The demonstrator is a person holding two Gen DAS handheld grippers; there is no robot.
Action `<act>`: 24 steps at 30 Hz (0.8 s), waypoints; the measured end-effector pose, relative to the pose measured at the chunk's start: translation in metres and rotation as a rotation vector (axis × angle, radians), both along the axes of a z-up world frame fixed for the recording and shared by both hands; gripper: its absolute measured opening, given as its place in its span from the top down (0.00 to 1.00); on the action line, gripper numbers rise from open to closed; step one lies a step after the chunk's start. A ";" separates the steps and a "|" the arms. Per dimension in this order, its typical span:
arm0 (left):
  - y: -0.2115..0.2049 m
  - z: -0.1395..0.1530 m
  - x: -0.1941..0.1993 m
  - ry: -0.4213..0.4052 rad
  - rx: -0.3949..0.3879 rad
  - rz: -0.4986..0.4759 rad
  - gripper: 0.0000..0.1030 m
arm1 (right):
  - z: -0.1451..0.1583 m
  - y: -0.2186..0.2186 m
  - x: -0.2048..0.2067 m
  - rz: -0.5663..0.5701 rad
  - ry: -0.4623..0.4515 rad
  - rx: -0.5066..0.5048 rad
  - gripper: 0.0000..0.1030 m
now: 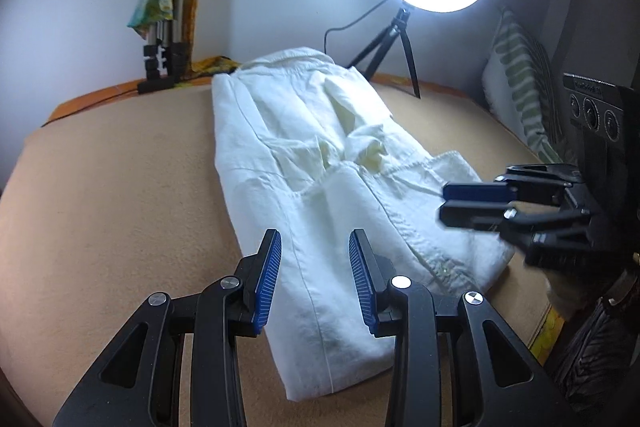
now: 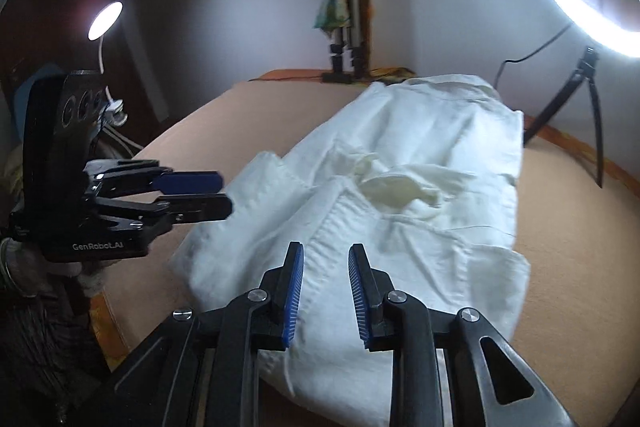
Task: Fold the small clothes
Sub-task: 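Open the right gripper and withdraw both grippers from the folded shirt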
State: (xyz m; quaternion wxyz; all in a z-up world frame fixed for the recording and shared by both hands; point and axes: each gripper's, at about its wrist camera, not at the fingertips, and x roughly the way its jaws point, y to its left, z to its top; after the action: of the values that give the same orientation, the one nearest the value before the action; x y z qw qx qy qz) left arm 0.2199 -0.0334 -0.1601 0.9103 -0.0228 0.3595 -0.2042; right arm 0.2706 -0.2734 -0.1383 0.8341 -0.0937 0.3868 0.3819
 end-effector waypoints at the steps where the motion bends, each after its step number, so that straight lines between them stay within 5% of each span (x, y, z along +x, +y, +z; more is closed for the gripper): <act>1: -0.002 -0.004 0.001 0.004 0.019 0.003 0.67 | -0.005 0.007 0.000 0.013 0.001 -0.018 0.79; 7: 0.005 -0.027 0.017 0.075 0.128 0.082 0.67 | -0.043 0.016 0.026 -0.085 0.056 -0.158 0.82; 13: 0.007 -0.026 0.013 0.064 0.153 0.088 0.64 | -0.047 -0.002 0.034 -0.131 0.103 -0.140 0.86; 19: 0.022 0.008 0.006 -0.019 0.042 0.116 0.65 | -0.009 -0.035 0.024 -0.142 0.106 0.041 0.68; 24: 0.035 0.025 0.018 -0.011 -0.072 0.112 0.65 | 0.026 -0.067 0.031 -0.211 0.034 0.112 0.66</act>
State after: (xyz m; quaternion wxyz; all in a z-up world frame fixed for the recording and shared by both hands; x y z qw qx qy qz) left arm 0.2380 0.0016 -0.1349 0.9208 -0.0748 0.3450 -0.1658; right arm 0.3013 -0.3407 -0.1126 0.8669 0.0008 0.3869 0.3144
